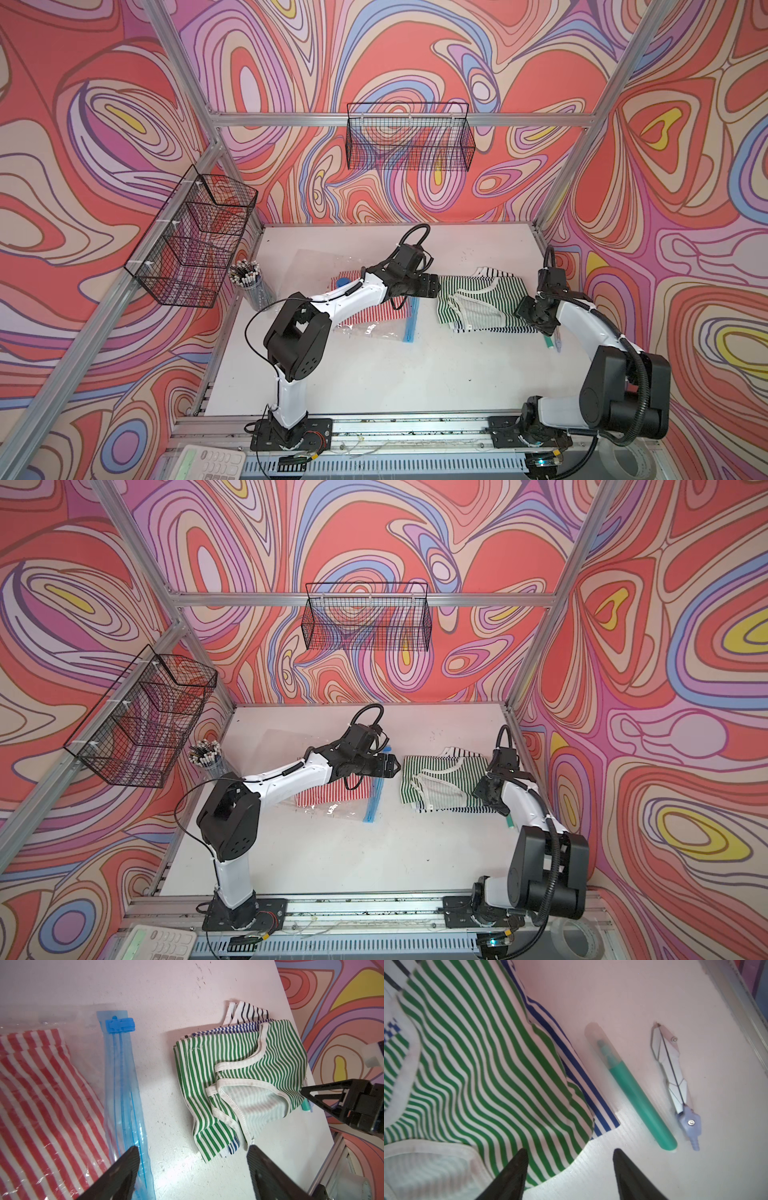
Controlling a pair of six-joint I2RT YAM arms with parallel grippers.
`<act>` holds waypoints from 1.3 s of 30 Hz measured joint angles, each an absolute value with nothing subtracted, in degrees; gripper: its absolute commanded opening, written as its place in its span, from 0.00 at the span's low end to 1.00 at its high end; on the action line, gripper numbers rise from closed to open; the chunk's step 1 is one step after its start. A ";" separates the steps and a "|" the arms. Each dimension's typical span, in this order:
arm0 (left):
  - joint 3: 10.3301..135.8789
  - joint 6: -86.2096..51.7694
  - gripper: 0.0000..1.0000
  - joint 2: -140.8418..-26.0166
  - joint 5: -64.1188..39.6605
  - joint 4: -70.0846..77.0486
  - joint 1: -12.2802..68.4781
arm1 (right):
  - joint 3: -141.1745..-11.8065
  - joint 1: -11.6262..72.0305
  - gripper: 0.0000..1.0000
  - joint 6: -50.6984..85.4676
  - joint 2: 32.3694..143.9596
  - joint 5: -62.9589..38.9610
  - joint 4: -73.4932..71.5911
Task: Take the tank top out of the vacuum bag
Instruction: Adjust the tank top, then open the vacuum bag at the center of the board.
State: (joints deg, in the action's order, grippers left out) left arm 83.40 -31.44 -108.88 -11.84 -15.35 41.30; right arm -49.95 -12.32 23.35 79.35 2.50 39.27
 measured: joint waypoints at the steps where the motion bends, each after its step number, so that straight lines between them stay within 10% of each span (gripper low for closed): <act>1: 83.37 -31.40 0.85 -108.53 -11.29 -15.68 41.30 | -50.37 -12.32 0.74 23.22 79.00 1.76 39.05; 8: 81.82 -30.35 0.90 -104.73 -5.08 -19.16 41.30 | -50.70 -12.21 0.97 24.21 72.44 -5.96 36.51; 27: 85.95 -28.64 0.83 -117.49 5.76 -26.63 43.35 | -45.23 -1.19 0.98 33.61 66.89 -22.35 20.29; 39: 93.25 -28.51 0.26 -122.69 12.01 -31.88 43.79 | -40.99 -1.19 0.93 33.82 61.95 -21.08 18.79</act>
State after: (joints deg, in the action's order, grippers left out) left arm 93.25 -28.51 -122.69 12.01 -31.88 43.79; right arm -40.99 -1.19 33.82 61.95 -21.08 18.79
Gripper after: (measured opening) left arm 0.352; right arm 0.945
